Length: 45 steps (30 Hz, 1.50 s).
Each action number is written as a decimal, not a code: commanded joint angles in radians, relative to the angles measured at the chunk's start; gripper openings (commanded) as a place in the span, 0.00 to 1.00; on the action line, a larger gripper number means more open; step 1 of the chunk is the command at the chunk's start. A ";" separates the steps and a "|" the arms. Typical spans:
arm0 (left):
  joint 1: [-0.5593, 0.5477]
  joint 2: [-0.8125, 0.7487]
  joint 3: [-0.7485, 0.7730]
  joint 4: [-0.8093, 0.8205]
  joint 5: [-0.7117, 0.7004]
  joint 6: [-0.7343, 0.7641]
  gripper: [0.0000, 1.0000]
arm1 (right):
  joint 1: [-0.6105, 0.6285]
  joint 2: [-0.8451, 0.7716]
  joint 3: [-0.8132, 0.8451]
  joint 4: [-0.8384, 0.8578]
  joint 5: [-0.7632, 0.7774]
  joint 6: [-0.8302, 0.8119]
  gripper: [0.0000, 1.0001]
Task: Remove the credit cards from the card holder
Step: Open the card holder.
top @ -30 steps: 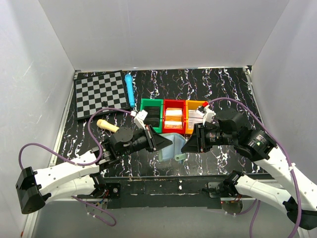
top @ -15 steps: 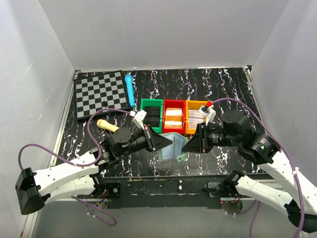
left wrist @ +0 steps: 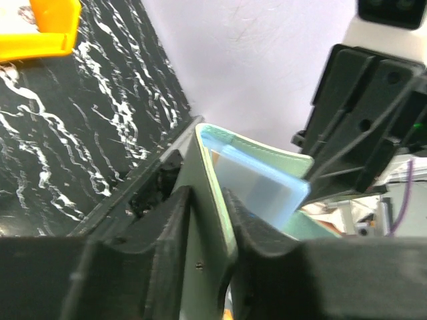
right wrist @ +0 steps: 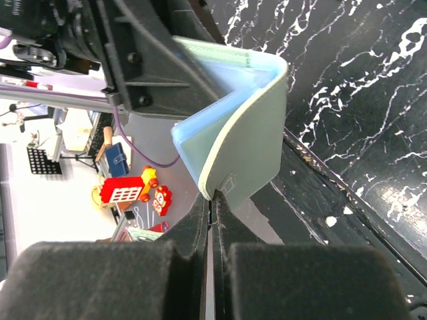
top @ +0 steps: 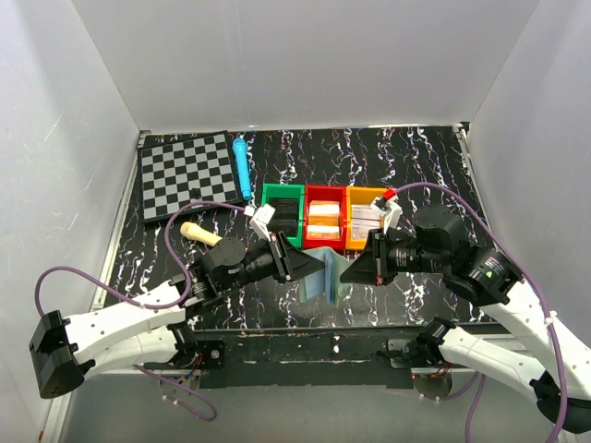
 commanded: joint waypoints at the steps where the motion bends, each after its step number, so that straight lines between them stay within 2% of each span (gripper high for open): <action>1: -0.005 -0.025 -0.015 0.105 0.051 -0.008 0.33 | -0.003 0.007 0.046 -0.043 0.035 -0.055 0.01; 4: -0.005 -0.048 -0.031 0.126 0.051 -0.011 0.40 | -0.003 0.005 0.051 -0.058 0.044 -0.060 0.01; 11: -0.005 -0.033 -0.015 0.125 0.075 0.005 0.41 | -0.005 0.007 0.028 -0.012 0.017 -0.038 0.01; 15: -0.005 -0.014 -0.002 0.131 0.091 0.014 0.52 | -0.005 0.012 0.026 0.012 -0.009 -0.018 0.01; 19: -0.006 0.006 0.012 0.148 0.109 0.018 0.57 | -0.003 0.027 0.031 0.014 -0.012 -0.008 0.01; 45: -0.015 0.017 0.071 0.022 0.046 0.086 0.60 | -0.005 0.051 0.034 -0.003 -0.005 -0.005 0.01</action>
